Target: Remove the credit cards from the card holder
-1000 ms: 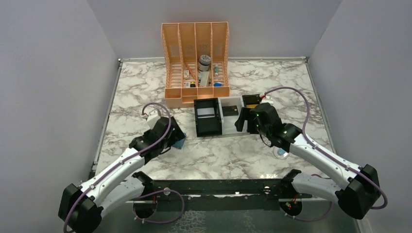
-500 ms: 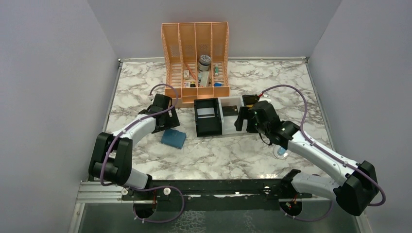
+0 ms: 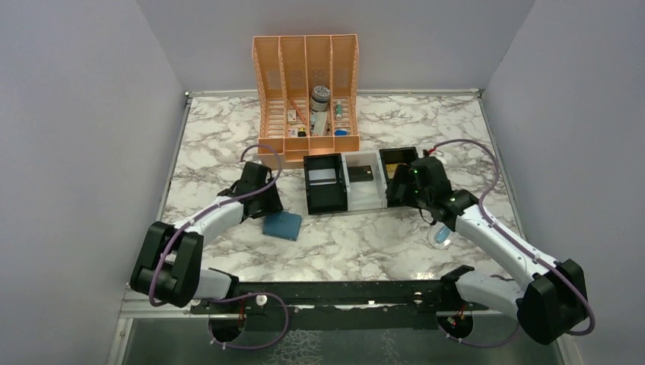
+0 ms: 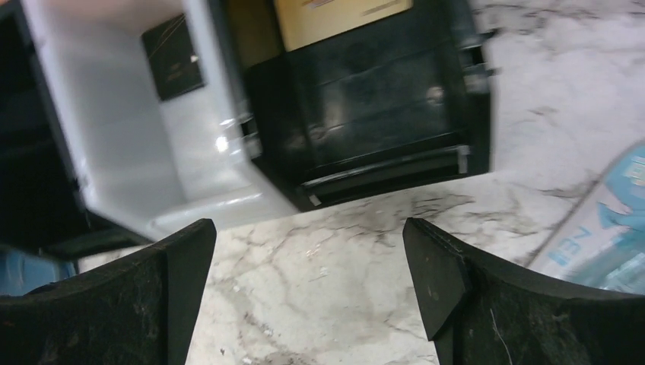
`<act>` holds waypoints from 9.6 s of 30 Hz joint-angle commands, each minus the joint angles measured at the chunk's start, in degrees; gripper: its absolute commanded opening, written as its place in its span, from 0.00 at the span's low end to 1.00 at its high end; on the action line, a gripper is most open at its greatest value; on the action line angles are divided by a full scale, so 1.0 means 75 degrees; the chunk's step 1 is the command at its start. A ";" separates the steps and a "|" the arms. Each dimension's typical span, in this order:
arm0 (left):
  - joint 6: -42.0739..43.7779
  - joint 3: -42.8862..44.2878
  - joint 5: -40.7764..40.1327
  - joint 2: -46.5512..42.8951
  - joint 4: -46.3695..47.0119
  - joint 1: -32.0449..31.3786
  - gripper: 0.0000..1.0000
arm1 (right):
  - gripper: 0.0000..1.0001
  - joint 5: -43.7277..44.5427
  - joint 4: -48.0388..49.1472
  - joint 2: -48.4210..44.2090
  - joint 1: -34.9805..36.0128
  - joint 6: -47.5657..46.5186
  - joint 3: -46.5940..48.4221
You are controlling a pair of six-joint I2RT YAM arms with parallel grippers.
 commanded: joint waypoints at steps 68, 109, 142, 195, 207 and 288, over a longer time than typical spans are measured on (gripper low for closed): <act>-0.2496 -0.1752 -0.0044 -0.3163 -0.0821 -0.3368 0.60 | 0.54 -0.5070 0.5616 0.3041 0.3136 0.0742 -0.1356; -0.2455 -0.1600 -0.0908 -0.3685 -0.0339 -0.3368 0.84 | 0.01 -0.0767 0.0324 -0.0893 0.3136 0.0432 -0.0793; -0.3360 -0.1224 -0.2806 -0.4355 -0.2056 -0.3357 0.85 | 0.20 -0.0800 0.0137 0.1626 0.5760 -0.2264 0.1075; -0.1590 -0.0463 -0.0207 -0.1731 0.0430 -0.3355 0.86 | 0.77 -0.4652 0.1862 0.2853 -0.3016 -0.1640 0.1323; -0.1871 -0.0717 -0.0319 -0.2125 0.0602 -0.3345 0.86 | 0.77 -0.4976 0.2008 0.2552 -0.3016 -0.1709 0.1045; -0.1948 0.1545 -0.3756 0.0998 -0.0555 -0.7055 0.57 | 0.08 -0.6403 0.5544 0.1093 0.0617 -0.0987 -0.3000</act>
